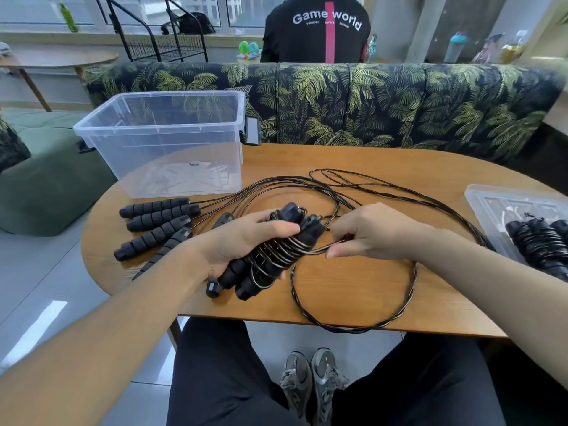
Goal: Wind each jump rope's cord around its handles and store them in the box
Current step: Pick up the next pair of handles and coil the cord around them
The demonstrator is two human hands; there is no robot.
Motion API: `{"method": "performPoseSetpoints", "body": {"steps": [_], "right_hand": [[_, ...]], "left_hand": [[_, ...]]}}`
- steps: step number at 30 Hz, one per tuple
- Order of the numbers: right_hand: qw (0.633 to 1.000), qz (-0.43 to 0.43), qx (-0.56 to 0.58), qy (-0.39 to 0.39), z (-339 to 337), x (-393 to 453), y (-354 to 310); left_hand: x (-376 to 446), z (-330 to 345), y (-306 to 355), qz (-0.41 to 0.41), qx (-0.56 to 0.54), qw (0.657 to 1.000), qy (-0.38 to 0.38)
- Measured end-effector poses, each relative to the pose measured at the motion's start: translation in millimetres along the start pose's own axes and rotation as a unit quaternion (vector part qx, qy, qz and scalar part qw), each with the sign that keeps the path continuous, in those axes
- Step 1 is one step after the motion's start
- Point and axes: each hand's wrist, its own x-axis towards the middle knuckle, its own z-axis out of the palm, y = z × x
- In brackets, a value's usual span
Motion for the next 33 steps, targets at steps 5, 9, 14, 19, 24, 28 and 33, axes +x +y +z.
{"method": "performPoseSetpoints", "body": {"steps": [5, 9, 14, 19, 24, 28, 33], "right_hand": [[0.988, 0.093, -0.106, -0.057, -9, 15, -4], [0.983, 0.101, -0.136, -0.075, -13, 21, -16], [0.981, 0.102, -0.1, -0.131, -21, 23, -28], [0.961, 0.152, 0.202, -0.111, -32, 8, -7], [0.829, 0.209, 0.518, -0.029, -21, -10, 8], [0.716, 0.28, 0.629, 0.11, -2, -17, 7], [0.632, 0.264, 0.72, 0.112, 11, -10, -20]], "left_hand": [[8, 7, 0, 0.018, 0.188, 0.981, -0.031], [14, 18, 4, 0.019, 0.331, 0.943, -0.044], [17, 28, -6, 0.035, 0.346, 0.936, -0.058], [13, 24, -10, 0.073, 0.283, 0.956, -0.026], [13, 15, -6, 0.095, 0.23, 0.968, 0.032], [13, 7, -10, 0.103, 0.202, 0.971, 0.07], [18, 9, -16, 0.111, 0.19, 0.972, 0.077]]}}
